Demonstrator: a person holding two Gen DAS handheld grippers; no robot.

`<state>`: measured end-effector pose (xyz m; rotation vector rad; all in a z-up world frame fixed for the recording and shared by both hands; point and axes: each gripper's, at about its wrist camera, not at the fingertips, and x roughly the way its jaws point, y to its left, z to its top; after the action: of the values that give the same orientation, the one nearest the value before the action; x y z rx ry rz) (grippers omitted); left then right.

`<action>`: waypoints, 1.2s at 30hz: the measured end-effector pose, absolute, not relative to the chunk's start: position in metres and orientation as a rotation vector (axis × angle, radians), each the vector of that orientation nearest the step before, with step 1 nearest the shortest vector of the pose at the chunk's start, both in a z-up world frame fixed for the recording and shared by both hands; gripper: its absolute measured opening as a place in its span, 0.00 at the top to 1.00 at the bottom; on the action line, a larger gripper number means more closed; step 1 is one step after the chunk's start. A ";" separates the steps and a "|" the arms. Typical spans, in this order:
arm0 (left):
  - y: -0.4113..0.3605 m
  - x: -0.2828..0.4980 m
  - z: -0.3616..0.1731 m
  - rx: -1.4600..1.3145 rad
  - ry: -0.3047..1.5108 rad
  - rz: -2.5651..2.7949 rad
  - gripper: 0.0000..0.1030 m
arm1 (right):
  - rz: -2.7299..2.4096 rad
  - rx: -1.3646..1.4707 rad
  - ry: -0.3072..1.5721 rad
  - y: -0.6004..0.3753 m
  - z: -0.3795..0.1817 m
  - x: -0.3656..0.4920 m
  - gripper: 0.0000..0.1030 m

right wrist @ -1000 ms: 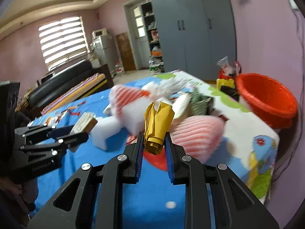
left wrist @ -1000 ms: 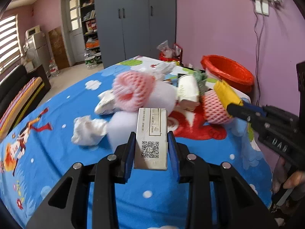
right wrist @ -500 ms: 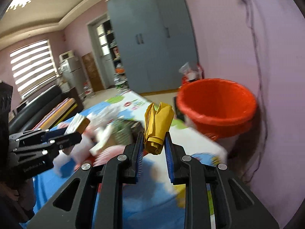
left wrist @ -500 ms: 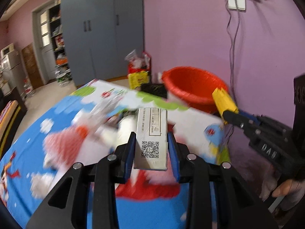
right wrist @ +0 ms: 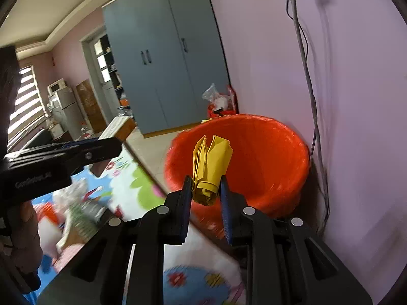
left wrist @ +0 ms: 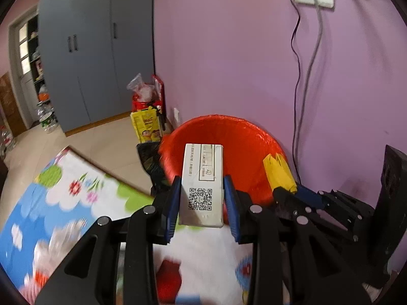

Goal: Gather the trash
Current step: 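Carry card and wrapper over the red bin and open both tools, then grasp the white paper cup with the right tool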

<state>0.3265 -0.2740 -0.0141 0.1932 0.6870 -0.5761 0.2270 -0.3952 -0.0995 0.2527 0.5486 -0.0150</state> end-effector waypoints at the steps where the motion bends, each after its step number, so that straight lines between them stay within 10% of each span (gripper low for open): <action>1: -0.284 0.337 -0.016 0.202 0.686 -0.575 0.69 | -0.023 0.253 0.549 -0.399 -0.101 0.232 0.78; 13: -0.342 0.428 -0.046 0.241 0.721 -0.561 0.67 | -0.098 0.227 0.584 -0.444 -0.132 0.306 0.73; 17: -0.342 0.440 -0.045 0.248 0.704 -0.520 0.33 | -0.113 0.197 0.594 -0.447 -0.133 0.307 0.70; 20: -0.334 0.437 -0.039 0.248 0.673 -0.531 0.28 | -0.125 0.178 0.568 -0.447 -0.127 0.297 0.52; 36: -0.161 0.329 0.050 0.147 0.531 -0.363 0.05 | -0.041 0.142 0.480 -0.377 -0.063 0.191 0.48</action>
<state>0.3289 -0.1607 0.0499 0.1471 0.5310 -0.3626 0.1914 -0.3767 -0.0626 0.1418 0.4797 -0.0413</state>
